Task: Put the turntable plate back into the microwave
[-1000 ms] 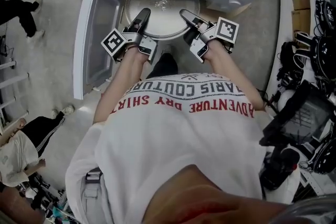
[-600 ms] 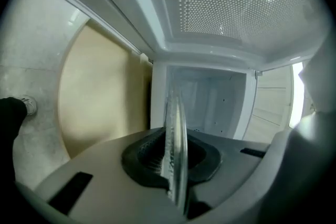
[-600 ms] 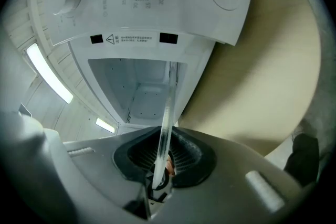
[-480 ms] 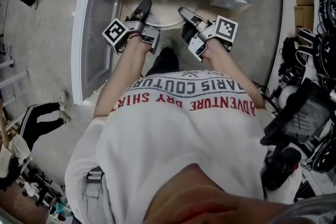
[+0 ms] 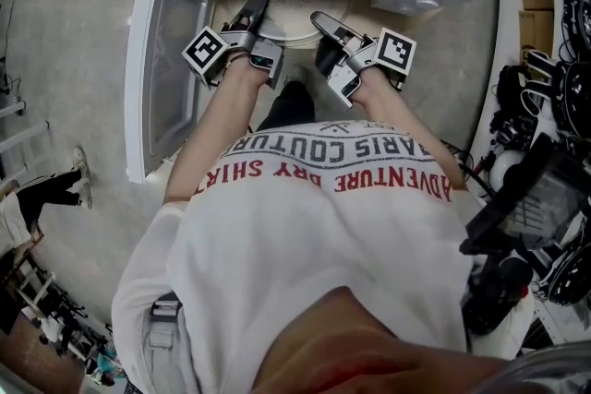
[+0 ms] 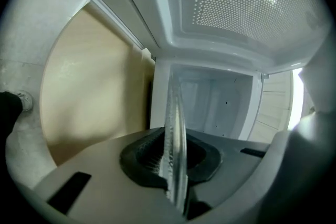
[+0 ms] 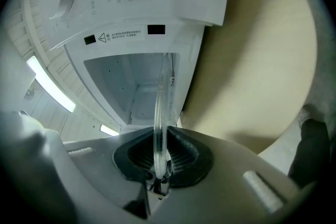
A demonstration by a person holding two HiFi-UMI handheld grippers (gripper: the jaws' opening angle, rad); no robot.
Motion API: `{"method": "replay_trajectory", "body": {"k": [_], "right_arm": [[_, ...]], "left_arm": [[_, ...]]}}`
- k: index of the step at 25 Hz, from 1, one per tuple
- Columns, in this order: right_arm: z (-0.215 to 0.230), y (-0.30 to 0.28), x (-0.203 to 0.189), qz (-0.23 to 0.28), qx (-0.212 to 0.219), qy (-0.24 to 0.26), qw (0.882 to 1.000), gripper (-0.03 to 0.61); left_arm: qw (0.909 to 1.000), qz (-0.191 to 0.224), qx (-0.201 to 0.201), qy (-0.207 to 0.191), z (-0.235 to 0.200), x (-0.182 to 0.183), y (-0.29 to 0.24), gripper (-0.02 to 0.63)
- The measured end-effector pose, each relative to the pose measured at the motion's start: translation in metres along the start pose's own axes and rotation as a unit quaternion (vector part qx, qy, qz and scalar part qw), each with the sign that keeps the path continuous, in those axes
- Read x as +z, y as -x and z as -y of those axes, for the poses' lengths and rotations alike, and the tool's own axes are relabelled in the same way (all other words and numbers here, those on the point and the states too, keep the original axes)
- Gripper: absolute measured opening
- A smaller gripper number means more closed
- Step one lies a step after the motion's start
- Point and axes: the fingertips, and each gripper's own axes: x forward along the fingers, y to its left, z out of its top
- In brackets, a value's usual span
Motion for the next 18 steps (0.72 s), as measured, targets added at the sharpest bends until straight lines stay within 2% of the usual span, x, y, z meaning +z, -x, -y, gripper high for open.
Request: {"method": "replay_trajectory", "body": {"k": [2, 6, 18], "right_arm": [[0.0, 0.001, 0.001, 0.004, 0.001, -0.004, 1.0, 0.023], [0.0, 0.001, 0.002, 0.005, 0.003, -0.011, 1.0, 0.023], [0.0, 0.0, 0.007, 0.014, 0.005, -0.008, 1.0, 0.023]], "left_arm": [[1.0, -0.001, -0.004, -0.001, 0.002, -0.002, -0.001, 0.026], [0.9994, -0.013, -0.007, -0.031, 0.004, -0.004, 0.0, 0.041], [0.9987, -0.03, -0.011, -0.04, 0.005, -0.039, 0.039, 0.055]]}}
